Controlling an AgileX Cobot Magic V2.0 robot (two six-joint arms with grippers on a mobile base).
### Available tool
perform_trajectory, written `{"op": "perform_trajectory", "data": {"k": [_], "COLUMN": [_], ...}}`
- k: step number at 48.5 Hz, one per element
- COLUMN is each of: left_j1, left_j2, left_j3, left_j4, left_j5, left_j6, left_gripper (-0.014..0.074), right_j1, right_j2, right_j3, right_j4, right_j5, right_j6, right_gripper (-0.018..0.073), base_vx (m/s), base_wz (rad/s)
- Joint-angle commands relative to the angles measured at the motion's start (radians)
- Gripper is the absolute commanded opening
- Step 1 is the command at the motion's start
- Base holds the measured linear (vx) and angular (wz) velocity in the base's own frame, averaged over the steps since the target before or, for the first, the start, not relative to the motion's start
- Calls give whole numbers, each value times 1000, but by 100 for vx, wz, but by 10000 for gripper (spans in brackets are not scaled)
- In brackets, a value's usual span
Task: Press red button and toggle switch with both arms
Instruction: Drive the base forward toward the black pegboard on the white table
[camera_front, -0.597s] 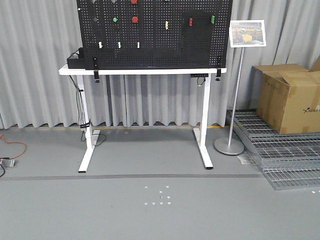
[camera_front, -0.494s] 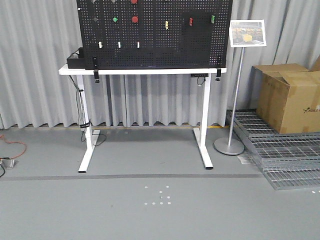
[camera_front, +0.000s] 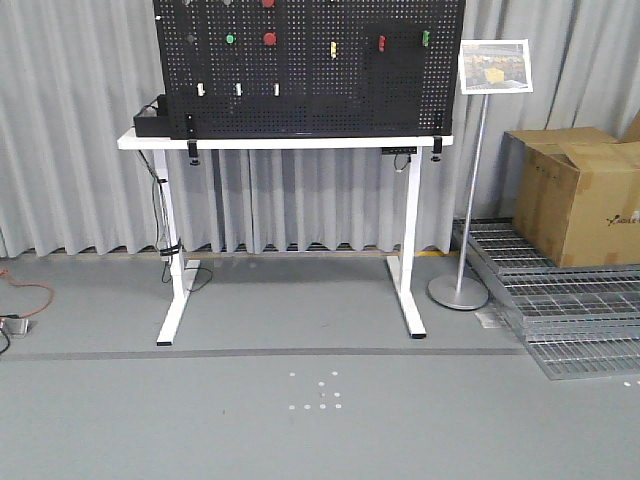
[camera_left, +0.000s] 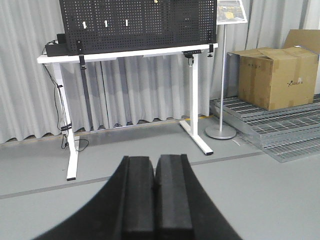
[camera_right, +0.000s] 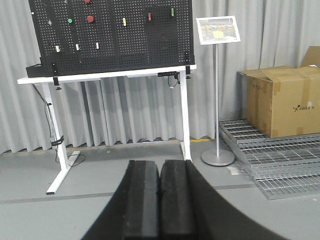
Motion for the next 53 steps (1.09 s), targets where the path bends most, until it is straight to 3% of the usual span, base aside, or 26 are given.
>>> {"op": "perform_trajectory", "data": {"k": [1,25,53], "left_j1": [1,1,1], "left_j2": [-15,-15,-15], "left_j3": [35,35,35], "left_j4": [-10,-10,-10], "left_j5": [-78,-78,-78], "left_j6": [-8,-8,-8], "left_gripper": [1,1,1], "right_j1": [-5,-5,-5], "right_j2": [-17,-17,-17], "right_j3": [12,12,12], "right_j4": [-10,-10,-10], "right_j5": [-83,-83,-83], "right_j6": [-5,-5,-5], "right_gripper": [-3,-3,-3], "base_vx": [0,10,33], "base_wz": [0,2,4]}}
